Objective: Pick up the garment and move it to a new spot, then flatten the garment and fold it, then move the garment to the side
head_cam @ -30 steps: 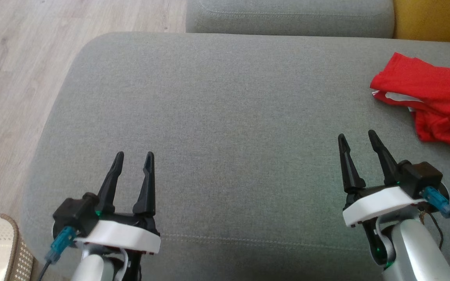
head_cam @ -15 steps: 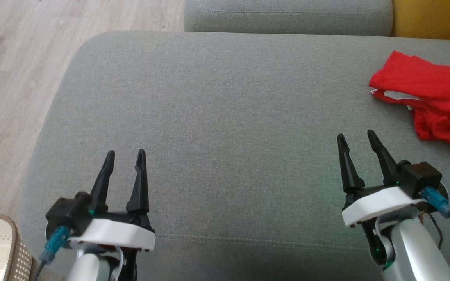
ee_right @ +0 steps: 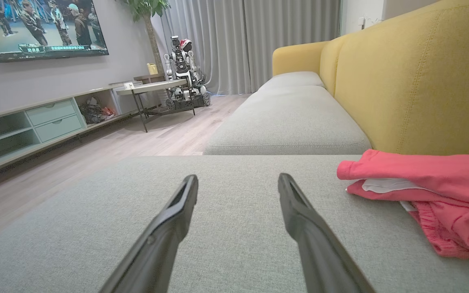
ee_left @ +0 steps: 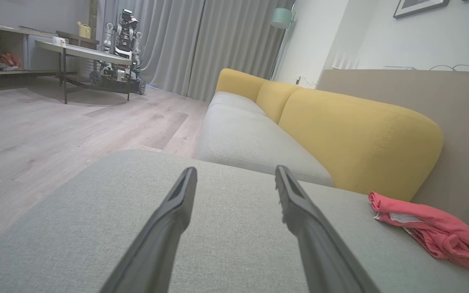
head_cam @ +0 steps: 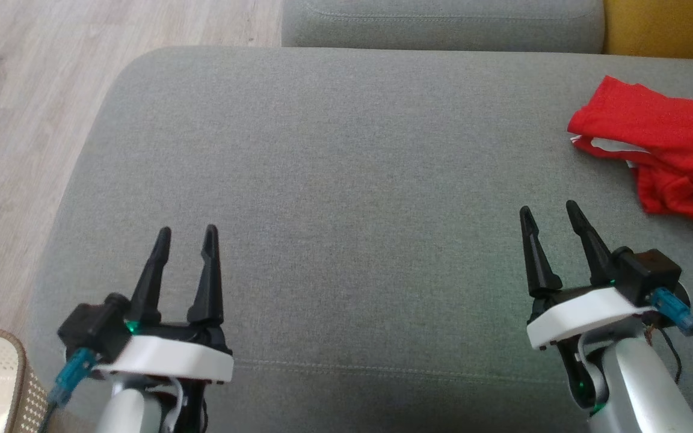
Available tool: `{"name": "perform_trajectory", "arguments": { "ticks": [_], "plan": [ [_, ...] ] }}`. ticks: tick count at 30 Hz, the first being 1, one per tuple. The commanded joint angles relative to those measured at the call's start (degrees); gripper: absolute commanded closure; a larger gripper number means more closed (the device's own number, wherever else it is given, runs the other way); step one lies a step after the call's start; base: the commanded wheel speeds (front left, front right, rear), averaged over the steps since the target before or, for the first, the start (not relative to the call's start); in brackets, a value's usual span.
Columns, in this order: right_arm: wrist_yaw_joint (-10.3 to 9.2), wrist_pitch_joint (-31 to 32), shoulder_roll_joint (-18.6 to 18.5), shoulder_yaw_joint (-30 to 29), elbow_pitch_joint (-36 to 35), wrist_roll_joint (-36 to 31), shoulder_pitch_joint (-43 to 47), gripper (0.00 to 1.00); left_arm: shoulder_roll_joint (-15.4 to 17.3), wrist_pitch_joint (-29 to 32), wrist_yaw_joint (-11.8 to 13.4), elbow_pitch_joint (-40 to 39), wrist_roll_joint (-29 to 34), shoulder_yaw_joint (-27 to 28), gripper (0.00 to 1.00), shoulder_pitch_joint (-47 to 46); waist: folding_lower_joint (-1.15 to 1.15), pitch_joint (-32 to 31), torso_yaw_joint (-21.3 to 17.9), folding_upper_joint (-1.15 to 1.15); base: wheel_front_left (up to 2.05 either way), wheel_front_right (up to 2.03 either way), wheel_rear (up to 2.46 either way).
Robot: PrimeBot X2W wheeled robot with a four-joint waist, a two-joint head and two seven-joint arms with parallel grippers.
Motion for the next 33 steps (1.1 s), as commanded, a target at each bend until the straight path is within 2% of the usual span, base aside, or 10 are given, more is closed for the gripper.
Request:
{"name": "perform_trajectory", "arguments": {
  "ticks": [1,11,16,17,33],
  "plan": [
    [-0.02,-0.54,0.43,1.31,-1.64,0.14,-1.47,0.0,0.25,-0.28,-0.4,-2.32,-0.29,2.54,0.0,-2.07,0.0,0.07,-0.01,0.0,0.0,0.0,0.0],
    [-0.02,-0.54,0.43,1.31,-1.44,0.25,-1.64,0.0,0.25,-0.28,-2.36,-3.14,-1.38,3.74,0.0,-1.65,0.0,0.3,-0.13,0.0,0.0,0.0,0.0],
    [-0.02,-0.54,0.43,1.52,-1.23,0.31,-1.66,0.0,0.25,-0.28,-2.87,-3.06,-4.16,4.43,0.0,-1.35,0.0,0.31,-0.24,0.0,0.0,0.0,0.0],
    [0.0,0.02,0.01,0.04,1.16,0.05,0.06,1.0,-0.01,0.02,-2.53,-0.12,-4.28,2.29,1.0,0.3,0.0,0.32,-0.25,0.0,0.0,0.0,0.0],
    [0.0,2.44,0.07,-0.97,1.91,8.92,0.84,1.0,0.49,1.8,-2.86,2.27,-12.56,3.03,1.0,0.14,0.0,0.13,-1.09,0.0,0.0,0.0,0.0]
  ]
}}
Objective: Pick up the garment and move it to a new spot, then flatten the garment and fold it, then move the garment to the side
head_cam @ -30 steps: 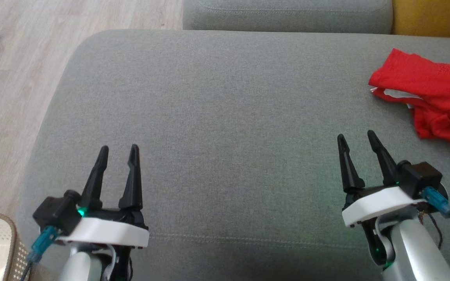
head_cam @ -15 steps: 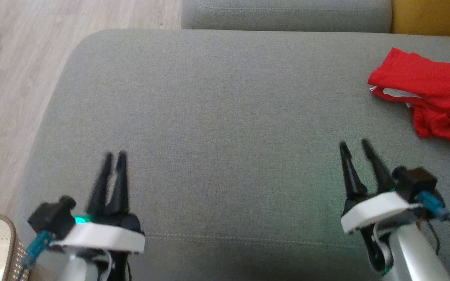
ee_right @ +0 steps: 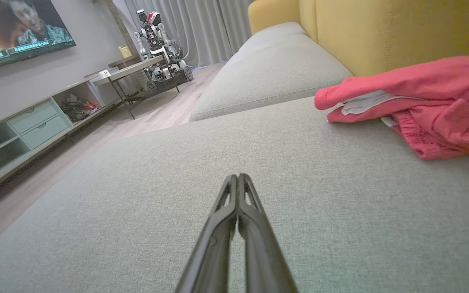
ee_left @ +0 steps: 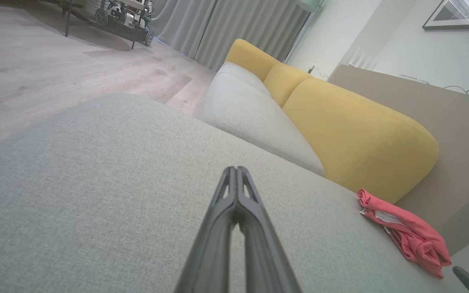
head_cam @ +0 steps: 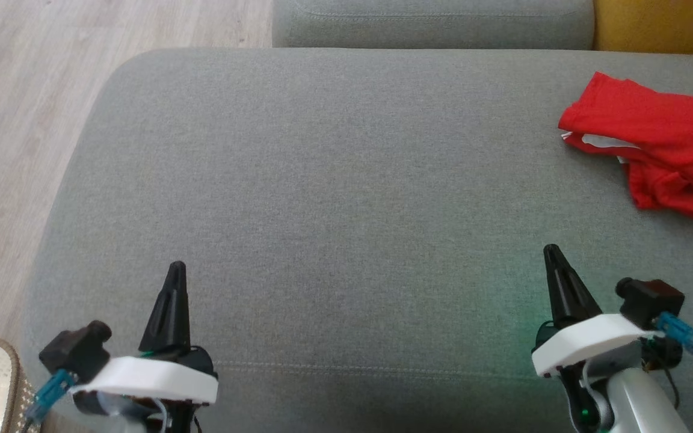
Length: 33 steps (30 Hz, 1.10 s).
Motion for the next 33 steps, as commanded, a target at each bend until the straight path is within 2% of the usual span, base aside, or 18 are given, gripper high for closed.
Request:
{"name": "perform_trajectory", "arguments": {
  "ticks": [1,33],
  "plan": [
    [0.0,0.35,0.05,-0.41,-2.23,1.3,-2.43,1.0,0.53,0.32,-0.35,-1.67,-1.11,0.78,1.0,-2.83,0.0,-0.01,-0.04,0.0,0.0,0.0,0.0],
    [-0.01,5.65,0.15,-2.74,-3.46,21.9,-1.6,1.0,1.34,4.93,-1.27,0.91,-19.78,3.41,1.0,-4.47,0.0,-0.44,-1.96,0.0,0.0,0.0,0.0]
  ]
}}
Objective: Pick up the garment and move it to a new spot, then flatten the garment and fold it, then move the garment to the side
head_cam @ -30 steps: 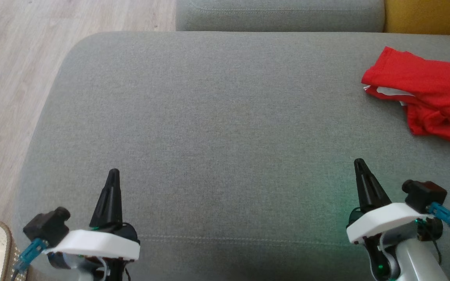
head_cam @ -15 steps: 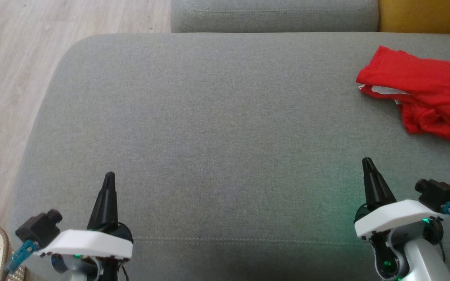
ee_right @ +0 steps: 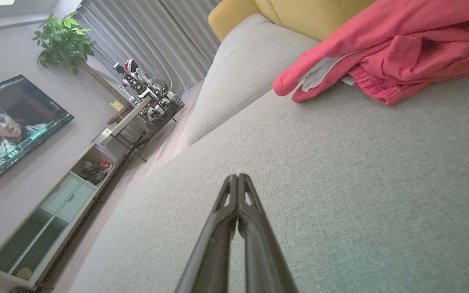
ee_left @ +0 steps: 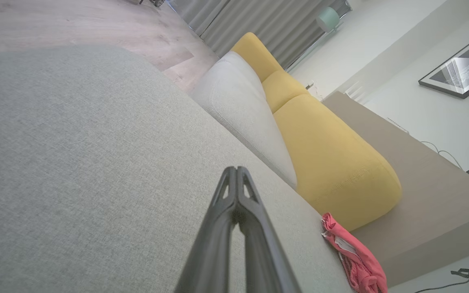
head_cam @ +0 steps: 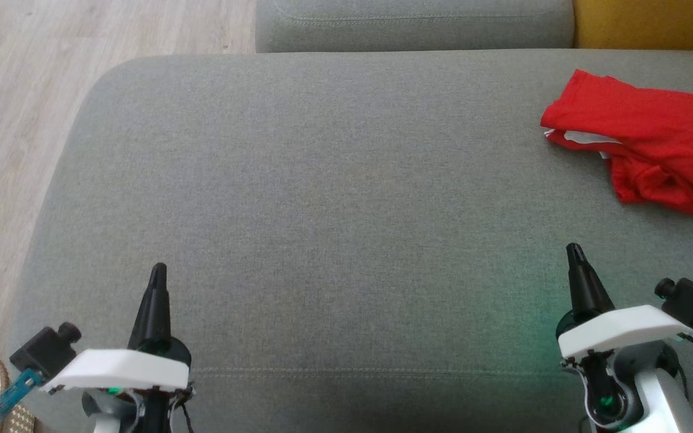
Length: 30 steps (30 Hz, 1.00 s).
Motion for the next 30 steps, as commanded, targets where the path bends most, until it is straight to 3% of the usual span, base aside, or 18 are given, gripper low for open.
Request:
{"name": "perform_trajectory", "arguments": {
  "ticks": [1,30],
  "plan": [
    [-0.01,0.26,0.12,-0.01,-2.3,1.41,-1.65,1.0,0.91,0.42,-0.25,-1.62,-1.21,1.2,1.0,-2.91,0.0,-0.02,-0.06,0.0,0.0,0.0,0.0],
    [-0.01,5.1,0.22,-2.14,-3.38,20.08,-0.93,1.0,1.22,5.06,-1.05,0.67,-17.65,4.17,1.0,-4.37,0.0,-0.4,-1.8,0.0,0.0,0.0,0.0]
  ]
}}
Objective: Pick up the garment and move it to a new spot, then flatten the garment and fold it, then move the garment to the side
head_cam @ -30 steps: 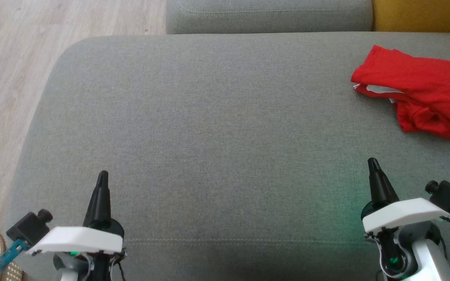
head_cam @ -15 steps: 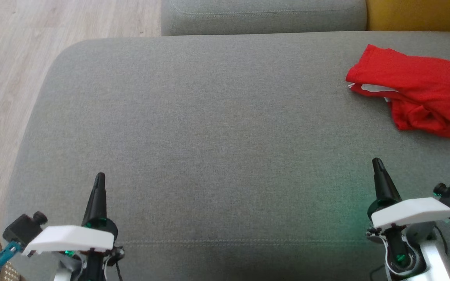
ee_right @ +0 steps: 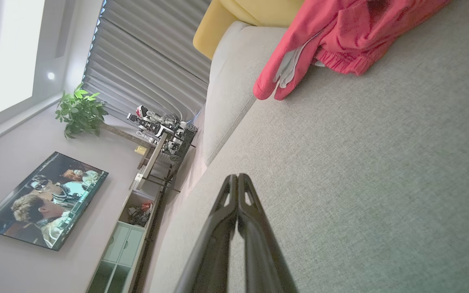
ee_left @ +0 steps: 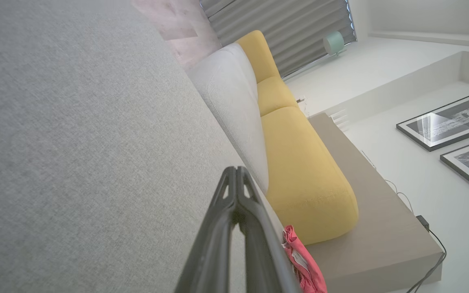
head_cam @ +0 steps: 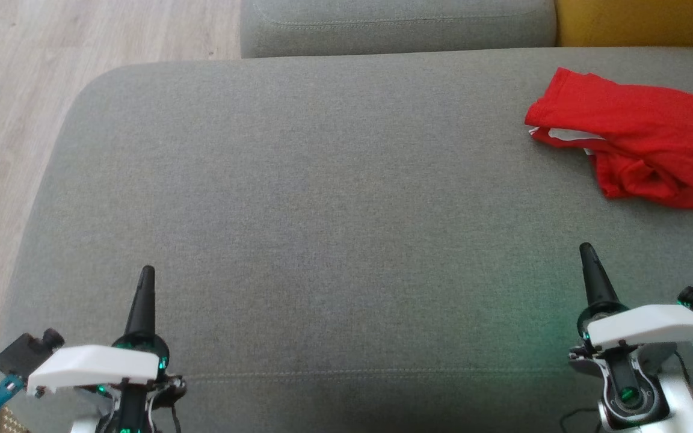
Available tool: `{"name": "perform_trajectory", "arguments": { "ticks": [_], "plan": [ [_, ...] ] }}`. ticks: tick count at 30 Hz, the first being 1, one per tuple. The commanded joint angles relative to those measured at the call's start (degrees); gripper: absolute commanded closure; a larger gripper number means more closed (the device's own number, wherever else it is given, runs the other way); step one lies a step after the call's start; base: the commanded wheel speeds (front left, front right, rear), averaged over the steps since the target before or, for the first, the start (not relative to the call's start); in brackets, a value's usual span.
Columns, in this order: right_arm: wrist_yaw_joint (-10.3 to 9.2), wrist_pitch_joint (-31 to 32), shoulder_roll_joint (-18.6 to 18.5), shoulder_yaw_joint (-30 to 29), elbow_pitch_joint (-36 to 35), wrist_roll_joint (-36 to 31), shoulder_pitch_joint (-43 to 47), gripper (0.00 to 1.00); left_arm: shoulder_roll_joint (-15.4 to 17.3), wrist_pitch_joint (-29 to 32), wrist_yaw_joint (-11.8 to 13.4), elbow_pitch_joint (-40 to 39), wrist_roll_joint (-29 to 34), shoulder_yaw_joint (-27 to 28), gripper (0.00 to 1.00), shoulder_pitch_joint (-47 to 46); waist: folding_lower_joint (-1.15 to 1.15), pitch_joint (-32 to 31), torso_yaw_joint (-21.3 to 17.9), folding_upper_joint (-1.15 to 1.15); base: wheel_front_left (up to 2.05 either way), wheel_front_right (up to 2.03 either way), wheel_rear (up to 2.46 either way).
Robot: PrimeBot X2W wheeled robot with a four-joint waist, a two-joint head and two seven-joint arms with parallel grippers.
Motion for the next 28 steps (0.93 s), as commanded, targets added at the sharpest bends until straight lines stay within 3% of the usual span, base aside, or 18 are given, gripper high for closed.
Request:
{"name": "perform_trajectory", "arguments": {
  "ticks": [1,28],
  "plan": [
    [0.0,0.66,0.03,0.28,-2.36,2.19,-1.0,1.0,0.97,0.67,-0.52,-1.39,-1.82,1.8,1.0,-3.2,0.0,-0.03,-0.12,0.0,0.0,0.0,0.0],
    [-0.01,4.99,0.12,-1.63,-3.33,18.92,-0.35,1.0,1.03,5.07,-1.24,0.7,-16.3,4.76,1.0,-4.54,0.0,-0.38,-1.68,0.0,0.0,0.0,0.0]
  ]
}}
